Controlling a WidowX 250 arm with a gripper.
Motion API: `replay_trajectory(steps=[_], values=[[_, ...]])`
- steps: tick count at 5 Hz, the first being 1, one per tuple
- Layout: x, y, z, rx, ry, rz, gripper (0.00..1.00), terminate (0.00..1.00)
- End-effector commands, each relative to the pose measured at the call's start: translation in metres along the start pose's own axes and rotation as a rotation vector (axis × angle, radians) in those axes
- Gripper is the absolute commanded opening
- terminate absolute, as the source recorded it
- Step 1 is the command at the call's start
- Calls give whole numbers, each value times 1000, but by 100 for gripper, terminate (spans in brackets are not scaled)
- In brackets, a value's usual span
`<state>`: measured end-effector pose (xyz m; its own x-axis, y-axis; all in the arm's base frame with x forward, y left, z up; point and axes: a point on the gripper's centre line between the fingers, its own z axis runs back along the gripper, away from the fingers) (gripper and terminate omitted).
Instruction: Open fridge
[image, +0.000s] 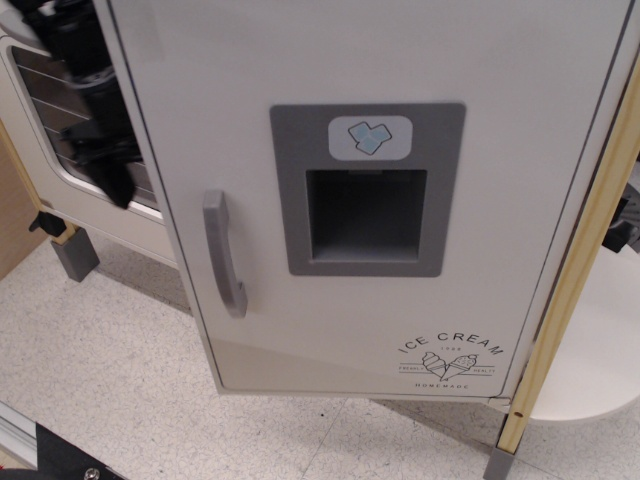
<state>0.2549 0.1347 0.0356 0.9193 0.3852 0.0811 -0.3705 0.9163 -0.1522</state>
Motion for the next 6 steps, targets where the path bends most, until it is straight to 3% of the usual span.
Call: replay_trajectory(steps=[1,3,4,5,6], values=[[-41,-17,22,3,4,-275,100,0],[-79,-51,25,-20,-22,-560,100,0],[-83,-63,30,-3,-72,-636,100,0],[-83,-63,30,-3,-72,-636,100,0],[-83,-63,30,-3,-72,-636,100,100]])
